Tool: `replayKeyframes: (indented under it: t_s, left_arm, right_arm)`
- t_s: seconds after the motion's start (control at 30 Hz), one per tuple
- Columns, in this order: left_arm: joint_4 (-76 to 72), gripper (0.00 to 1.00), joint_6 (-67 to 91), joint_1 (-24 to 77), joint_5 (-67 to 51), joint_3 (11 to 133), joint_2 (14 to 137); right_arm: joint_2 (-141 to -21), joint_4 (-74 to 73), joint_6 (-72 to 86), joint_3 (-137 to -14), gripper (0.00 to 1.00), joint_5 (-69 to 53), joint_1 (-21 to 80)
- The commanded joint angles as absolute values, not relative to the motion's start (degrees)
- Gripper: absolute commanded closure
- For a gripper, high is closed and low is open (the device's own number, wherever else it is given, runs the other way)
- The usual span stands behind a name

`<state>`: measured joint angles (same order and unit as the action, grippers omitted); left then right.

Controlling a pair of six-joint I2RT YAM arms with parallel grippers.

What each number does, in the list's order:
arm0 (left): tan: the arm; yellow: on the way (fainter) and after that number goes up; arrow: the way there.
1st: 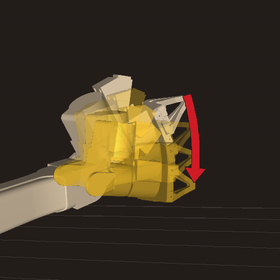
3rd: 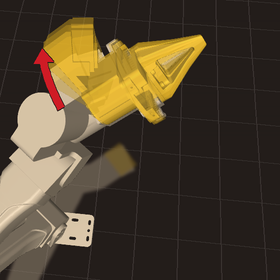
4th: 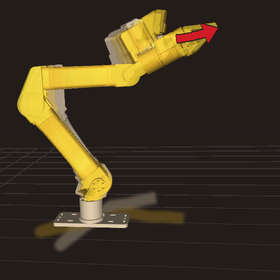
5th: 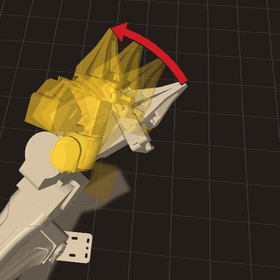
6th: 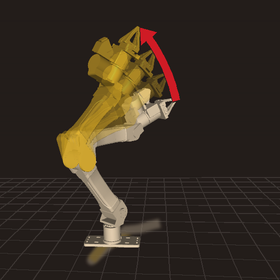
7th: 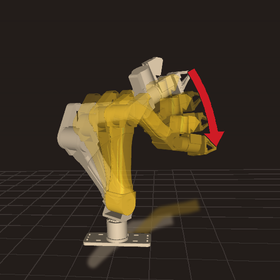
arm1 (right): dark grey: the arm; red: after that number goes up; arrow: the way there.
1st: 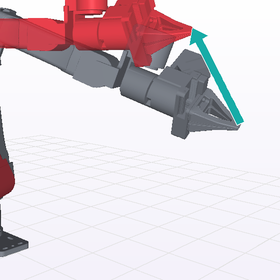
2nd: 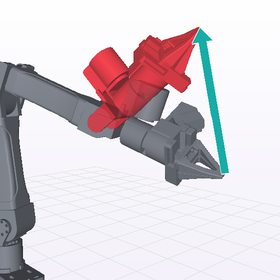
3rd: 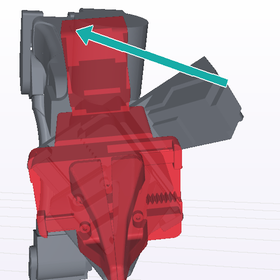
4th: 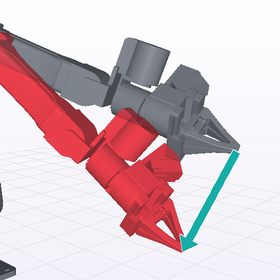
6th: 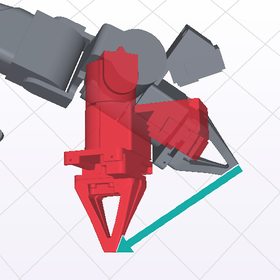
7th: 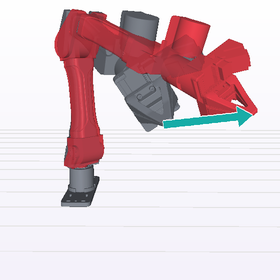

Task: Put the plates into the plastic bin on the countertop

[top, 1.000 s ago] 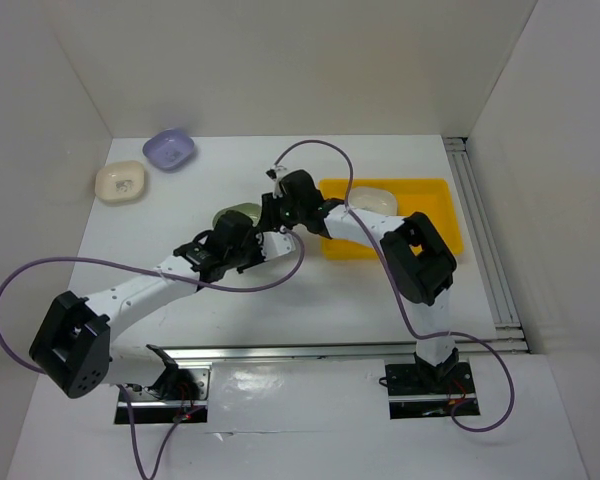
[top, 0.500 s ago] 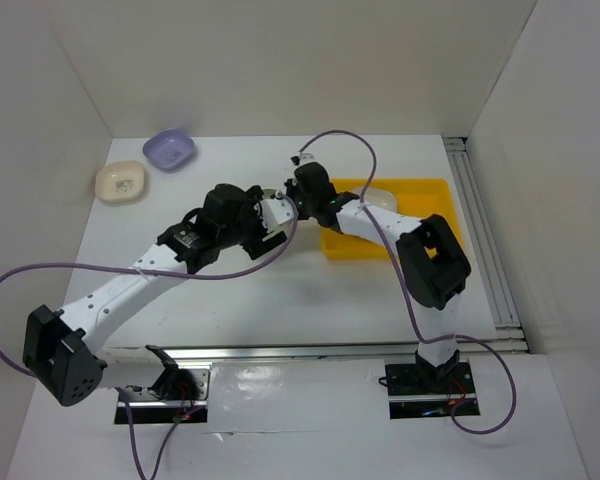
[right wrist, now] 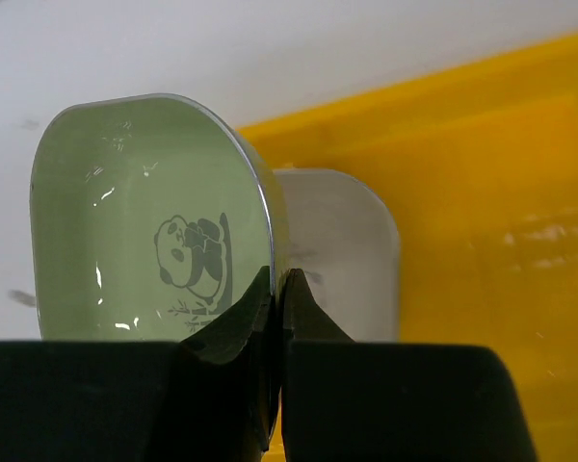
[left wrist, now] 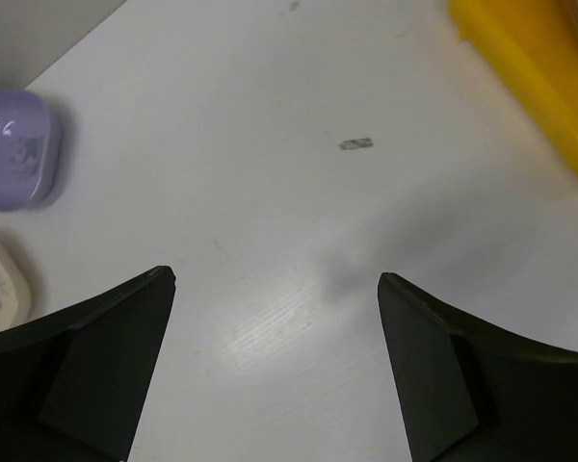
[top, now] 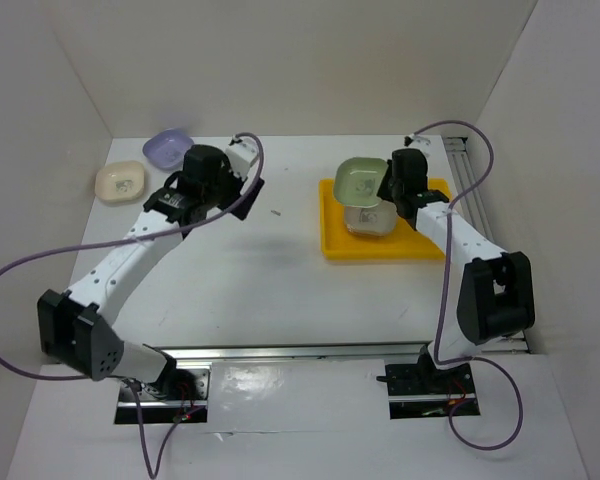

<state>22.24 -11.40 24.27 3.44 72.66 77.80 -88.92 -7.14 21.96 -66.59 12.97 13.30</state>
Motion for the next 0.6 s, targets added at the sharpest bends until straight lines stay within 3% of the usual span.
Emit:
replayKeyframes:
  t_s: [0.0,0.2,0.3,0.33,0.43,0.57]
  left_arm:
    - [24.35,0.0,-4.49,18.66,8.79,79.53,84.54]
    - [25.66,0.0,-1.67,9.95,2.92,86.83,91.05]
    - [25.66,0.0,-1.67,7.74,1.24,89.2,94.04]
    - [25.66,0.0,-1.67,6.26,0.62,89.73,94.65]
    - [24.97,0.0,-1.67,3.26,-1.32,90.35,95.97]
    - [23.64,0.0,-2.2,-0.52,-2.9,91.67,97.46]
  right_arm:
    - [-88.24,-8.97,20.74,-61.62,1.0,14.77,10.55]
    - [-87.63,-7.03,20.74,-59.5,0.97,12.13,7.65]
    - [-88.24,-5.98,20.13,-60.64,0.76,10.9,7.12]
    - [-88.24,-5.98,20.13,-60.64,0.42,10.9,7.12]
    - [-87.71,-5.45,20.13,-61.87,0.0,10.28,7.12]
    - [-86.49,-4.92,19.6,-64.07,0.0,9.05,7.12]
